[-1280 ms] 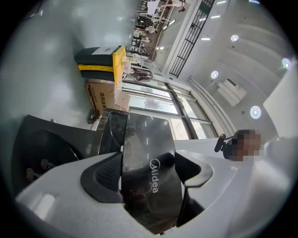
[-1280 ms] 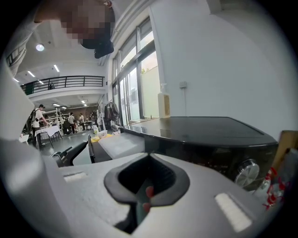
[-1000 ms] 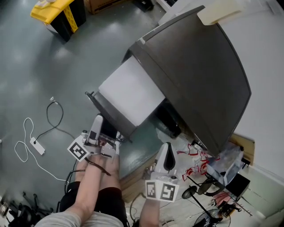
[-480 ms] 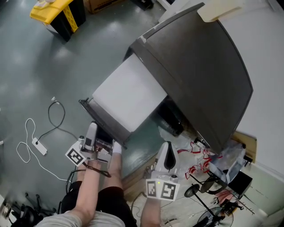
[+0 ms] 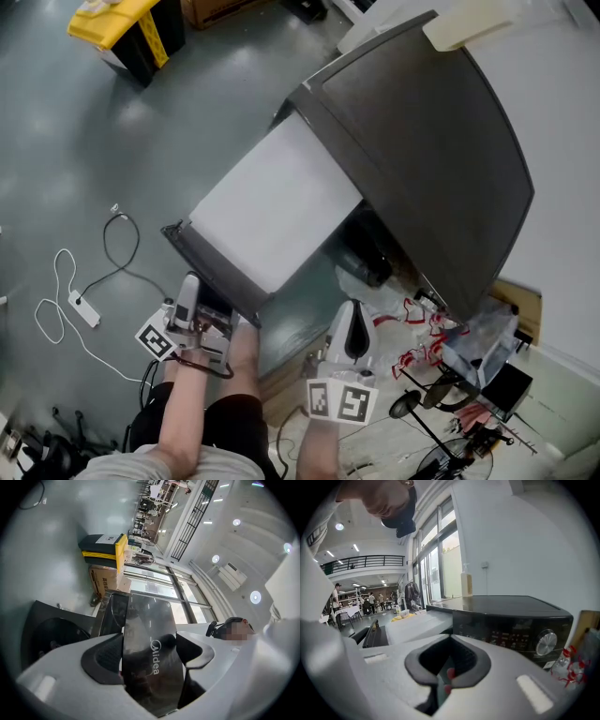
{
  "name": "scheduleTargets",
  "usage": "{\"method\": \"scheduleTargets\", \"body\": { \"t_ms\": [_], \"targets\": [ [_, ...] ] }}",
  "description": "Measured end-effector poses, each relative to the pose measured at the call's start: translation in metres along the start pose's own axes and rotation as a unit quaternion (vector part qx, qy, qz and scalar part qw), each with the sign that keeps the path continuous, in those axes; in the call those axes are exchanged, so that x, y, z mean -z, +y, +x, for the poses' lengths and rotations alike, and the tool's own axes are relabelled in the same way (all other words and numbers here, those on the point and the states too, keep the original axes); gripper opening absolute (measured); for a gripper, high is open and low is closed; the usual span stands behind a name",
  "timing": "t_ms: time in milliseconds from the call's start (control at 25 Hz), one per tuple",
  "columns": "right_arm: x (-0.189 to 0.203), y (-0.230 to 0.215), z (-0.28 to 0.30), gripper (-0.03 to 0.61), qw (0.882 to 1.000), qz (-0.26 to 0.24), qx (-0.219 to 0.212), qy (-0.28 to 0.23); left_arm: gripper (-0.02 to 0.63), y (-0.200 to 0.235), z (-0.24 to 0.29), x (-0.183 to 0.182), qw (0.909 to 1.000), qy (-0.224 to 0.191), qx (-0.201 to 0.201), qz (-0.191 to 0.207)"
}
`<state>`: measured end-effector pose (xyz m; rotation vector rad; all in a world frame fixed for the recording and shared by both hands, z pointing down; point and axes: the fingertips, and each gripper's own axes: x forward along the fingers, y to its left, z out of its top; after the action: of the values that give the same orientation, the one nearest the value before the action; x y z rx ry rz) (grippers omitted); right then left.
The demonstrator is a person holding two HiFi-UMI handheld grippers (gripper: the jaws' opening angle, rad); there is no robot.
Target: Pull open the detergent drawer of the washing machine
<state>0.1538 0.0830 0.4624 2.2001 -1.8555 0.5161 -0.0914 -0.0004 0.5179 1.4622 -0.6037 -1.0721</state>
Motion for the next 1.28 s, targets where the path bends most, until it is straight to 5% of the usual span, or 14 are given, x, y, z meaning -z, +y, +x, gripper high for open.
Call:
{"method": "scheduleTargets", "body": {
  "t_ms": [960, 1280],
  "targets": [
    [0.012, 0.021, 0.001, 0.005, 1.000, -0.002, -0.005, 0.009, 0.365, 0.010, -0.020, -0.006, 0.9995, 0.031, -0.003, -0.003],
    [0.013, 0.025, 0.003, 0.005, 1.000, -0.003, -0.003, 0.008, 0.364, 0.017, -0.028, -0.013, 0.9965, 0.061, -0.043, 0.039]
  ]
}}
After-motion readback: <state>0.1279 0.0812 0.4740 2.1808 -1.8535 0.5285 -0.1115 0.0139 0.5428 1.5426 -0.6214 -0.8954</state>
